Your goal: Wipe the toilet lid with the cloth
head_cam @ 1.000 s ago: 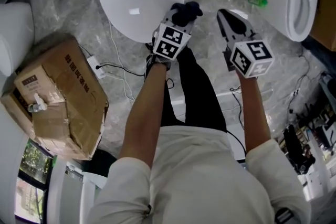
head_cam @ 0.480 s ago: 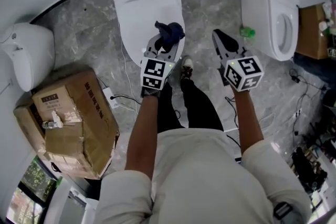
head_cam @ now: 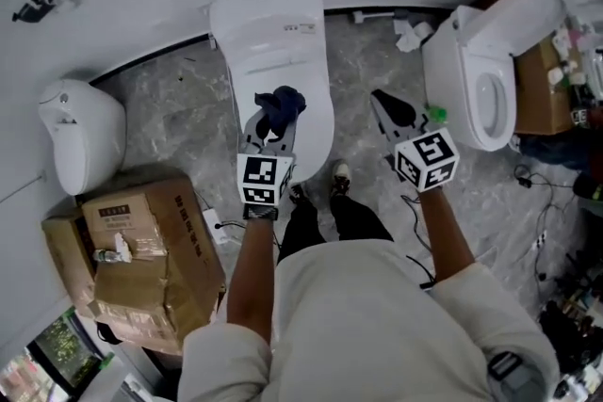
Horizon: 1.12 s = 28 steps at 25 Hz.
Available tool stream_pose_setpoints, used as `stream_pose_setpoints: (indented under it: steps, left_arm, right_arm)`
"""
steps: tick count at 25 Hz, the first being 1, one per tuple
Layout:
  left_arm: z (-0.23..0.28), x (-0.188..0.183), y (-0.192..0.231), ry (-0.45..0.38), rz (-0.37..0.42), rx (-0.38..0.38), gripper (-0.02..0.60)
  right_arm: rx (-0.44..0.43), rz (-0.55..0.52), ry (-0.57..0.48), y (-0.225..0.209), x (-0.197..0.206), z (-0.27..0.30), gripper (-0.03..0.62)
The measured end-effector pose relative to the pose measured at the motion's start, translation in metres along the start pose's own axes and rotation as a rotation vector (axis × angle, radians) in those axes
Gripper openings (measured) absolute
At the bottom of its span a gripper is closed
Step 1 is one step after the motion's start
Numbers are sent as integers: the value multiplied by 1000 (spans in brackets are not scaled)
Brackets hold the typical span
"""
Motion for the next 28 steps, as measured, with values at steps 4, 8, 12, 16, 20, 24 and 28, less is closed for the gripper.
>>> stream_pose_setpoints:
  steps: [4, 8, 12, 16, 20, 24, 28]
  left_arm:
    - [-10, -54, 9, -72, 55, -36, 86]
    - [-24, -106, 10, -135, 110, -58, 87]
    - [-39, -149, 12, -170, 134, -67, 87]
    - [-49, -185, 9, -191, 142, -57, 87]
    - [-64, -221, 7, -250, 165, -50, 87]
    - [-84, -251, 1, -298, 204, -62, 87]
    - [-96, -283, 1, -351, 271, -103, 87]
  right_arm:
    - [-11, -50, -67, 6, -45, -5, 41]
    - [-18, -91, -140, 12, -91, -16, 41]
    - [-20, -121, -209, 17, -137, -25, 41]
    - [-23, -140, -272, 22, -179, -37, 41]
    - [-38, -175, -318, 31, -214, -46, 41]
    - [-61, -187, -363, 40, -240, -61, 41]
    - [-53, -224, -417, 46, -271, -70, 41]
Point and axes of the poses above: the fingertips, and each gripper's own axes: z forward along the fingers, y to its left, x out of its underside, the point moved 4 cm from there along -z, backward along the fingers, and after that the axes turned 1 degree about x, right-handed, at the moved point
